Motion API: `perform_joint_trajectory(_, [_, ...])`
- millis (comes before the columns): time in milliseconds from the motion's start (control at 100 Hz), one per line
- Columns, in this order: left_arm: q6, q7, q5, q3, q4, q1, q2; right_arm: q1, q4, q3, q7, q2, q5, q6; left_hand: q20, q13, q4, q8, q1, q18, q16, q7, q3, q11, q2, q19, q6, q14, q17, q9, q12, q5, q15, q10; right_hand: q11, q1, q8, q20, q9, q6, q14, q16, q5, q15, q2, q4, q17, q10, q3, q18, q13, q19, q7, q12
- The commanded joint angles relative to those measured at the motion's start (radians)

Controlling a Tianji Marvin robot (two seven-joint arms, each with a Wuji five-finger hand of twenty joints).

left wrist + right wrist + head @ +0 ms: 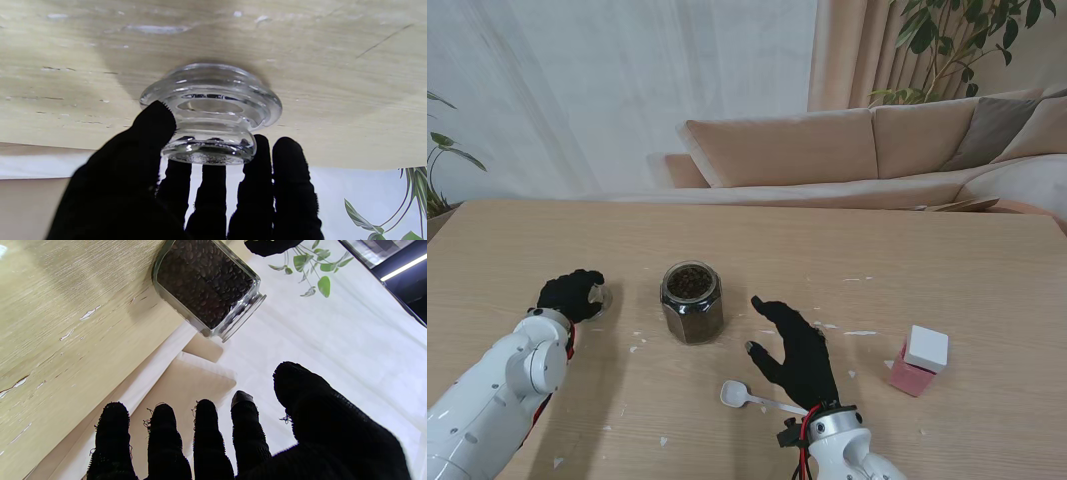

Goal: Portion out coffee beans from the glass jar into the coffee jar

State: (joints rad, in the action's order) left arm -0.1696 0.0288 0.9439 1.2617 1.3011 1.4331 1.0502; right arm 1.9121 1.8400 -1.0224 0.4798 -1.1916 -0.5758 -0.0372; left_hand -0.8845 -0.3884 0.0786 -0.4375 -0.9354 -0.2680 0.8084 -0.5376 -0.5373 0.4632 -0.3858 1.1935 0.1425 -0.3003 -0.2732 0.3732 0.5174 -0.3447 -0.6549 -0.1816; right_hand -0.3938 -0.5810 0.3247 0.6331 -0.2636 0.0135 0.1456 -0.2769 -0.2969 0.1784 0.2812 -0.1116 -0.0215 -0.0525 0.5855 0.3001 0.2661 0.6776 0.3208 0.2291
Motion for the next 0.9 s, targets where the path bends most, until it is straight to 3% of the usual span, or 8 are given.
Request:
perform_joint_trajectory(0, [0.013, 0.001, -0.009, -0.008, -0.022, -0.008, 0.012, 0.001, 0.0, 0.003, -0.018, -0.002, 0.004, 0.003, 0.031, -0.076, -0.012, -0.015, -0.145, 0.022, 0.071, -0.049, -0.09, 0.094, 0.013, 0.053, 0.035, 0.042, -0.043, 0.037, 0.033, -0.019, -0.104, 0.007, 0.004, -0.001, -0.015, 0.014, 0.037, 0.024, -0.045, 0.019, 0.027, -0.007, -0.01, -0.001, 0.0, 0.029, 0.013, -0.018, -0.03, 0.019, 0.015, -0.003])
perform_joint_trajectory(150, [0.026, 0.007, -0.017, -0.012, -0.036, -0.019, 0.012, -0.001, -0.001, 0.004, -0.02, -0.002, 0.006, 0.002, 0.059, -0.154, 0.018, -0.042, -0.23, 0.037, 0.156, -0.113, -0.114, 0.127, -0.032, 0.095, 0.055, 0.029, -0.112, 0.067, 0.045, -0.043, -0.07, -0.005, 0.002, -0.003, -0.013, 0.02, 0.037, 0.023, -0.044, 0.019, 0.026, -0.006, -0.009, 0.0, 0.001, 0.028, 0.014, -0.017, -0.03, 0.024, 0.018, -0.003])
perform_joint_trajectory(220, [0.032, 0.012, -0.018, -0.015, -0.043, -0.025, 0.013, -0.002, -0.001, 0.005, -0.023, -0.002, 0.007, 0.001, 0.068, -0.182, 0.033, -0.067, -0.242, 0.039, 0.19, -0.146, -0.146, 0.135, -0.049, 0.102, 0.059, 0.028, -0.124, 0.083, 0.107, -0.044, -0.051, -0.009, 0.002, -0.002, -0.013, 0.022, 0.038, 0.023, -0.045, 0.019, 0.028, -0.006, -0.011, 0.0, 0.001, 0.028, 0.014, -0.016, -0.031, 0.025, 0.018, -0.003])
perform_joint_trajectory(630, [0.092, -0.01, -0.005, 0.048, 0.036, 0.009, 0.01, -0.002, 0.001, 0.003, -0.031, -0.001, 0.015, 0.003, 0.06, -0.227, 0.047, -0.113, -0.268, 0.039, 0.255, -0.215, -0.176, 0.143, -0.078, 0.121, 0.062, 0.028, -0.148, 0.142, 0.234, -0.071, -0.066, -0.021, 0.002, -0.002, -0.013, 0.028, 0.04, 0.017, -0.047, 0.021, 0.027, -0.006, -0.011, 0.003, 0.0, 0.028, 0.012, -0.018, -0.035, 0.026, 0.02, -0.003])
perform_joint_trajectory(890, [0.129, -0.067, -0.015, 0.094, 0.113, 0.029, 0.007, -0.004, -0.001, 0.006, -0.038, -0.001, 0.019, 0.004, 0.056, -0.24, 0.052, -0.131, -0.279, 0.036, 0.266, -0.238, -0.177, 0.135, -0.083, 0.127, 0.062, 0.026, -0.155, 0.165, 0.265, -0.08, -0.071, -0.024, 0.002, -0.002, -0.014, 0.03, 0.043, 0.015, -0.05, 0.022, 0.028, -0.007, -0.012, 0.005, -0.002, 0.028, 0.009, -0.02, -0.038, 0.024, 0.018, -0.003])
